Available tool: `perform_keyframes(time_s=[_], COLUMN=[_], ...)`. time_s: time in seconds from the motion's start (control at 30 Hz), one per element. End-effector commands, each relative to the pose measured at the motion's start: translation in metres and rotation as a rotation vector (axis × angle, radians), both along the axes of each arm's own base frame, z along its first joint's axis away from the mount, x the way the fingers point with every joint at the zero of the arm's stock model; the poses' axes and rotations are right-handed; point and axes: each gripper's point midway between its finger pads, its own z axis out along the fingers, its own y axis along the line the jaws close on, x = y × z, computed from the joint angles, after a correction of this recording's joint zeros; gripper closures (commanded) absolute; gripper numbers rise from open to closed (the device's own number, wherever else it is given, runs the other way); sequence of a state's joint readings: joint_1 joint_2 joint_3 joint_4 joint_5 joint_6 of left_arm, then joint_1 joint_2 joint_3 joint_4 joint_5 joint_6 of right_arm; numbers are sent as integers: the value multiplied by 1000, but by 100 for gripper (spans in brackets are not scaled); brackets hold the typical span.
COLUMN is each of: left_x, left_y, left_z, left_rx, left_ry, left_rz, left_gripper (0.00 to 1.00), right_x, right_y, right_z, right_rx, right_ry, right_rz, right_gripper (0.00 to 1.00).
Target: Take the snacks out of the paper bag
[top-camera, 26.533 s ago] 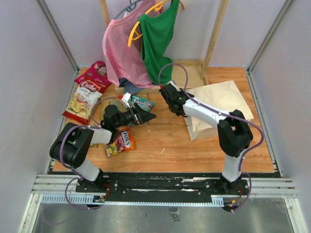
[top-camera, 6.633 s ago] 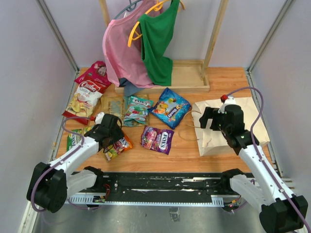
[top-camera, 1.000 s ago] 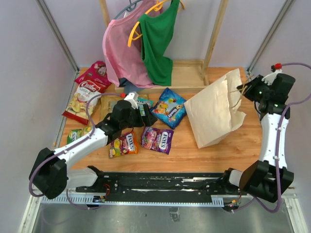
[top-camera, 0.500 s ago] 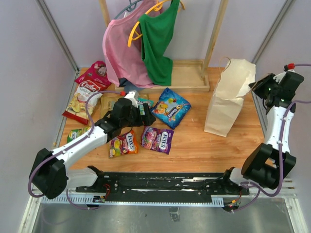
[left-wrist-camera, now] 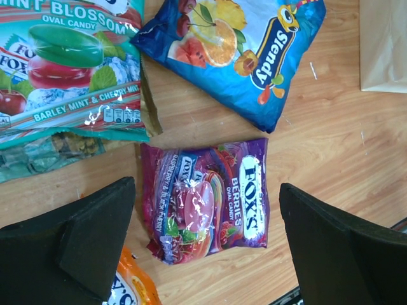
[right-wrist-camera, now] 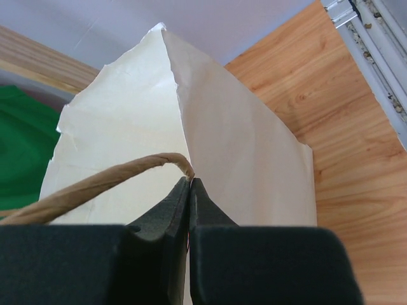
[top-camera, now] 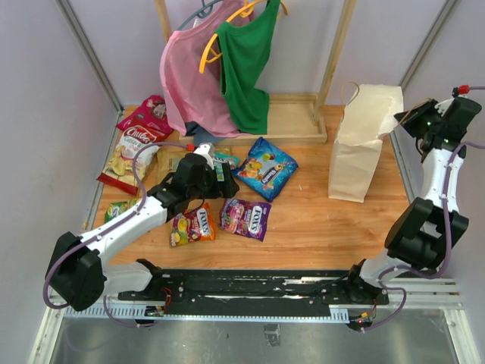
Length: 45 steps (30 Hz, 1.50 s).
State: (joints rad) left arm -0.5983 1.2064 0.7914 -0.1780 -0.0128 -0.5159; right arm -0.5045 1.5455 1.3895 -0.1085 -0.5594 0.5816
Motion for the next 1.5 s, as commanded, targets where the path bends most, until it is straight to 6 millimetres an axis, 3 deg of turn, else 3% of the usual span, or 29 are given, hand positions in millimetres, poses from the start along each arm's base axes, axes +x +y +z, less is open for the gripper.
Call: perform_keyframes(time_s=[0.0,0.1,0.17,0.27,0.5,0.63,0.8,0.9,1.0,1.2,1.47], left_x=[8,9,9,9,10,11,10,10,10,7,14], left_y=[5,6,7,7,9,6,5,5,4,7,-12], left_z=[24,24,23,20,21,18,13,12,12,13,19], left_rx=[20,28,30,33,41,39,35,35,37,29,-31], left_ry=[-67,-68,-65,-59,-62,-54,-46,-45,-44,-50,-47], left_rz=[20,27,28,30,36,32,28,28,23,27,-9], left_gripper=[0,0,0,0,1,0,0,0,0,0,2], right_x=[16,24,24,20,3,-17,-57,-87,-99,-83,-50], right_y=[-7,-8,-9,-11,-4,5,18,33,41,49,95], right_z=[32,39,42,48,83,118,159,174,172,154,149], right_rx=[24,25,15,-5,-56,-110,-202,-250,-289,-244,-290], right_ry=[-97,-99,-101,-104,-140,-188,-252,-303,-309,-268,-234], right_rz=[14,36,35,17,10,8,-39,-71,-93,-12,123], right_gripper=[97,92,82,48,2,1,1,1,1,1,1])
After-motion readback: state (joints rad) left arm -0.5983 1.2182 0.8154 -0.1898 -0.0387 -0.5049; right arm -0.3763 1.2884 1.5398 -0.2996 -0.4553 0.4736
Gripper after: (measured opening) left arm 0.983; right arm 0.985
